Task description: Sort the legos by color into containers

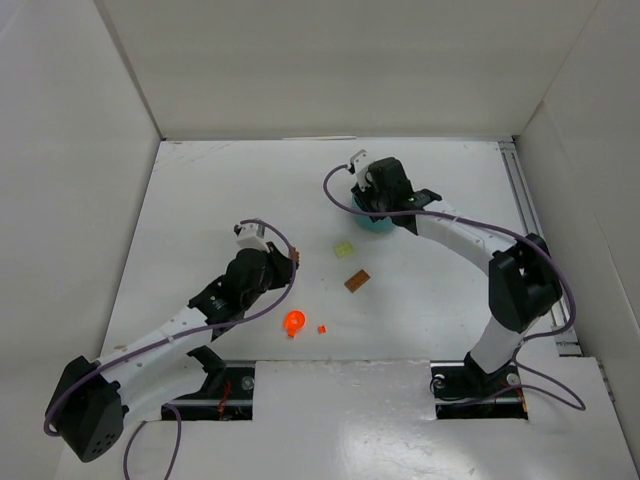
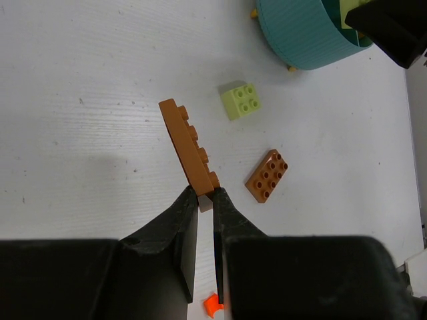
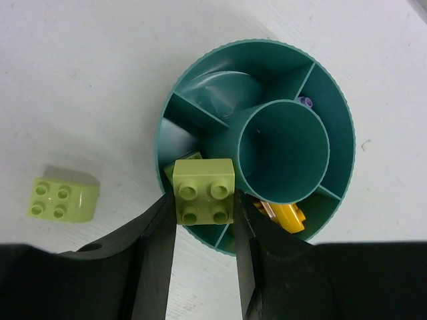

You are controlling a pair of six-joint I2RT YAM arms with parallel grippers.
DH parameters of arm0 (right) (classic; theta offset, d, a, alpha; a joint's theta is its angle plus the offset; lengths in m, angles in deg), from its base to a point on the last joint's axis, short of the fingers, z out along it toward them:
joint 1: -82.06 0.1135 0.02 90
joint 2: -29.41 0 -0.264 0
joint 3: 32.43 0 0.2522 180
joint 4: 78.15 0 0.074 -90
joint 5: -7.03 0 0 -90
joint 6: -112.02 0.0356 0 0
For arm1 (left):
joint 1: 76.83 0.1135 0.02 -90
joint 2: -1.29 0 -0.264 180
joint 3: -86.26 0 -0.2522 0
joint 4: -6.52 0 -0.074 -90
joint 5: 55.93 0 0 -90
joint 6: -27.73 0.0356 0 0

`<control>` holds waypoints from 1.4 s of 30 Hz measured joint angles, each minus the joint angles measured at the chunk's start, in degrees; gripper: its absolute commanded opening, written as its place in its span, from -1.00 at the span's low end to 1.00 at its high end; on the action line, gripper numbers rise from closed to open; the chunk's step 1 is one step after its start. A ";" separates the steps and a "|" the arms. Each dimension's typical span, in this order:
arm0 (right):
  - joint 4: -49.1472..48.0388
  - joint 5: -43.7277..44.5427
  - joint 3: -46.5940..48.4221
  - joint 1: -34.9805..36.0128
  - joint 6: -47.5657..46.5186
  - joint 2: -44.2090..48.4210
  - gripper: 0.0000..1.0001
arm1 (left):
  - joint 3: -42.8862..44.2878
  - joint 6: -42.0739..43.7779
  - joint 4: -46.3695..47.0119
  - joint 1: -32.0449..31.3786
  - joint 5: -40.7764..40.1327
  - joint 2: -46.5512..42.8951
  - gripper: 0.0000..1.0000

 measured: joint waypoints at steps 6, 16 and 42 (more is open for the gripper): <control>0.20 4.72 0.31 2.38 0.22 -0.13 -0.29 | 0.02 0.24 -0.04 0.00 -0.20 0.02 -1.00; 0.42 12.28 2.51 4.55 0.52 -2.34 -0.27 | 0.07 0.28 -1.51 0.00 -1.01 -1.46 -1.00; 0.55 25.92 4.17 8.76 1.29 -6.78 0.13 | 0.07 0.55 -2.78 0.09 -2.03 -4.20 -1.00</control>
